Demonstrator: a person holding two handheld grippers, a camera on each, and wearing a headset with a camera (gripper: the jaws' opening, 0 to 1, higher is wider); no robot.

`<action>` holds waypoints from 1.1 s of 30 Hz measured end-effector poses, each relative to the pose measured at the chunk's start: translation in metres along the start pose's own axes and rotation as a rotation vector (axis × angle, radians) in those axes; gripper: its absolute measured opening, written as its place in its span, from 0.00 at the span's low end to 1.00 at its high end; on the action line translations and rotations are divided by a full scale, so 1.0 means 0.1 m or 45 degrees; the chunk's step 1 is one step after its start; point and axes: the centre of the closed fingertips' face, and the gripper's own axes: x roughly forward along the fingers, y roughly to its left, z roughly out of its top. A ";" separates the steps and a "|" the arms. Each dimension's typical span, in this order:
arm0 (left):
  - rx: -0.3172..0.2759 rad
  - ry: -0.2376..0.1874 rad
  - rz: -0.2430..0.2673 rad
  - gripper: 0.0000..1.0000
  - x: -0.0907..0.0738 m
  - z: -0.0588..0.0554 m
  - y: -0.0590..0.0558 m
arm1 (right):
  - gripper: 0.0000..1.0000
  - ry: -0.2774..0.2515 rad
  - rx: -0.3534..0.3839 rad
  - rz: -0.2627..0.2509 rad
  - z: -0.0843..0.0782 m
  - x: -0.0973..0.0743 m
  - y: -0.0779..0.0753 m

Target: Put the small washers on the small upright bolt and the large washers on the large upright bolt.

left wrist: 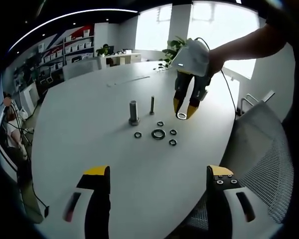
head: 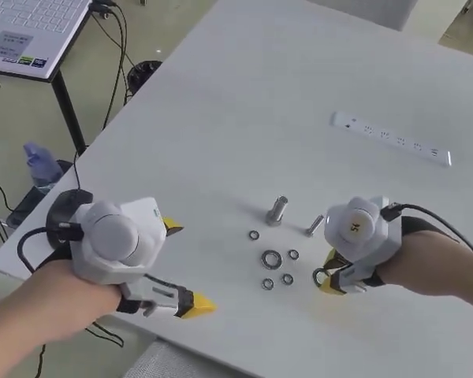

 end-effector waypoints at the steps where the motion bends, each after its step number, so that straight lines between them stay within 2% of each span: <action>1: 0.002 0.001 -0.001 0.79 0.00 0.00 0.00 | 0.21 0.000 0.001 0.000 0.00 -0.02 0.00; 15: 0.009 0.006 -0.025 0.88 0.02 0.00 -0.03 | 0.21 -0.033 -0.008 -0.014 0.19 -0.37 -0.07; 20: 0.007 0.014 -0.034 0.92 0.04 -0.02 -0.04 | 0.21 -0.058 -0.014 -0.025 0.28 -0.49 -0.16; 28: -0.003 0.016 -0.034 0.98 0.03 -0.06 -0.01 | 0.21 -0.055 -0.008 -0.037 0.38 -0.56 -0.34; 33: -0.015 0.013 -0.034 0.99 0.03 -0.07 0.00 | 0.21 -0.063 0.002 -0.034 0.47 -0.58 -0.35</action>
